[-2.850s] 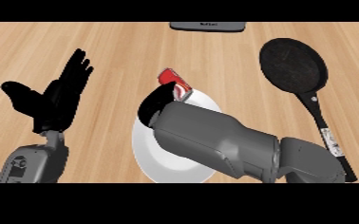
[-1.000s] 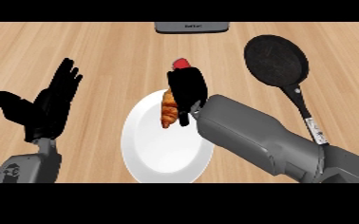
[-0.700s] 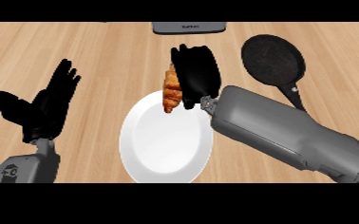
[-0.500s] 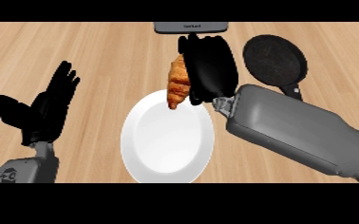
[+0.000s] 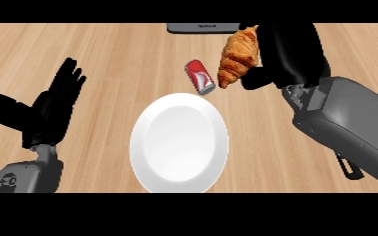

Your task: Pick the croissant from the plate and place it in the pan

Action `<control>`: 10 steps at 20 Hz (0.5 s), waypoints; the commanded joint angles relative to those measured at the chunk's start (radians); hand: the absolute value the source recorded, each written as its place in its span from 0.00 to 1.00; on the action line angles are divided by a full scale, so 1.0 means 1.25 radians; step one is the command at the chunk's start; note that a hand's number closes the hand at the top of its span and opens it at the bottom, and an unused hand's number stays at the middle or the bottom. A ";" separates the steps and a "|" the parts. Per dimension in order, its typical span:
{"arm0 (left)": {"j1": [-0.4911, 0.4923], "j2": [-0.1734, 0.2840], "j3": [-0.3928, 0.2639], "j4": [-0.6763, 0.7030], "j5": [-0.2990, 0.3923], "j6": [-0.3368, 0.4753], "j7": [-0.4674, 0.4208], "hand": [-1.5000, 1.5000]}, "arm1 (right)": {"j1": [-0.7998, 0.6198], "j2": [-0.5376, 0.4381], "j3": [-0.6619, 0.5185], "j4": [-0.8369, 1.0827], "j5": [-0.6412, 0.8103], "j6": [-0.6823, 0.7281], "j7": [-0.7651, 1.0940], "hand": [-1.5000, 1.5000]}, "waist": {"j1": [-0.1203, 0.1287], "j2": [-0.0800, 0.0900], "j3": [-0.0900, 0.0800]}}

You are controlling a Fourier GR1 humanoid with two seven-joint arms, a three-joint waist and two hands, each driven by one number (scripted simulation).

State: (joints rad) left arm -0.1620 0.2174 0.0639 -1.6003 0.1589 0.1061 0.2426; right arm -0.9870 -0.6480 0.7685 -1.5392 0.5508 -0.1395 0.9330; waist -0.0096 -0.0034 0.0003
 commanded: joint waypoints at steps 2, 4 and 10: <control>-0.016 0.000 0.013 0.025 0.003 -0.010 -0.012 0.50 | 0.075 -0.029 -0.111 0.090 0.003 -0.046 -0.107 1.00 | 0.009 0.004 0.000; -0.043 0.001 0.009 0.029 -0.009 0.001 0.006 0.50 | 0.140 -0.092 -0.154 0.036 -0.010 -0.065 -0.155 1.00 | 0.000 0.003 0.000; 0.013 0.002 0.011 -0.037 0.014 -0.023 0.019 0.50 | 0.143 -0.082 -0.287 0.286 -0.054 -0.114 -0.381 1.00 | 0.022 0.006 0.000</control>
State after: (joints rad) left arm -0.1699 0.2178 0.0740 -1.5919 0.1610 0.0859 0.2430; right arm -0.8182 -0.7513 0.5020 -1.3255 0.5054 -0.2518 0.5969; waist 0.0046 0.0023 0.0007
